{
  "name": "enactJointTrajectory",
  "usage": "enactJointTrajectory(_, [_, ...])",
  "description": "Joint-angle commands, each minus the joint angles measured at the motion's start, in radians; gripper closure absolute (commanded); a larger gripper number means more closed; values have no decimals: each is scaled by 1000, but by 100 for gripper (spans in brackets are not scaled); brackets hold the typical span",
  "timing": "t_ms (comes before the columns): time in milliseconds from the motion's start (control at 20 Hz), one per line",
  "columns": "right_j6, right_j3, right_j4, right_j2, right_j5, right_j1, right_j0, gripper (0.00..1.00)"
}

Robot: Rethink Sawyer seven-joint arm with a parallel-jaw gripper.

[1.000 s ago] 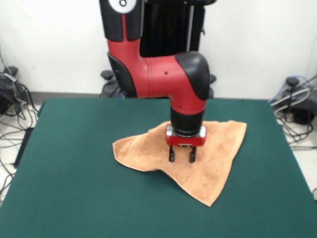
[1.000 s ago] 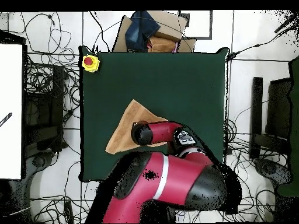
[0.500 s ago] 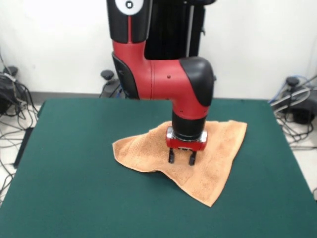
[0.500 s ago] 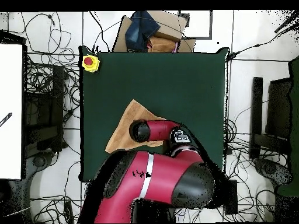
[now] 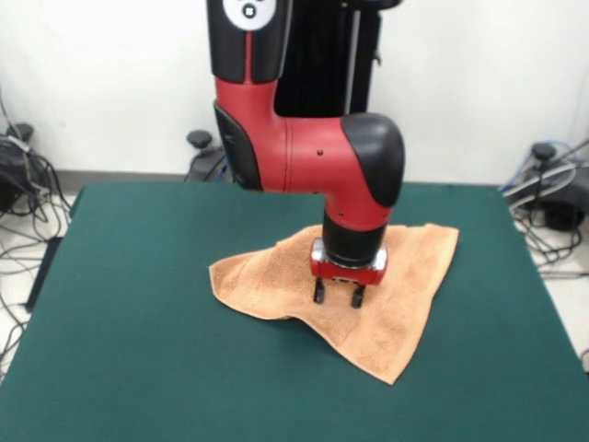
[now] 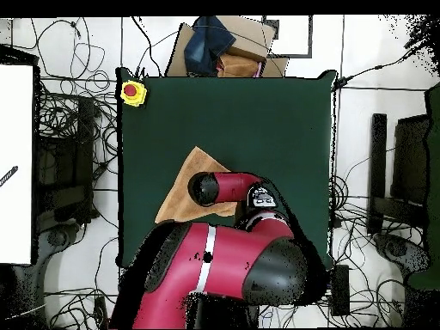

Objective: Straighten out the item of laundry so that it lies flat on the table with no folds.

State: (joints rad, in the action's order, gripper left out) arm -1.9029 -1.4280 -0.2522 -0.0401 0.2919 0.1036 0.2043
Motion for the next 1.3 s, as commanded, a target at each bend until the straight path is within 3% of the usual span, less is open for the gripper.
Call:
enactJointTrajectory(50, [-65,260,-18,-47,-183,-336,58,0])
enactJointTrajectory(300, [24,304,-83,-121,-167,-364,114,0])
enactJointTrajectory(400, [-13,297,-118,-100,-245,-341,79,0])
enactJointTrajectory(550, [-32,172,-85,-107,-94,-208,71,0])
enactJointTrajectory(700, [-62,33,-67,-112,-34,-70,65,0])
enactJointTrajectory(1100, [-164,37,-1,-100,-73,-52,-6,0])
enactJointTrajectory(1300, [-197,0,32,-82,-38,-1,-44,0])
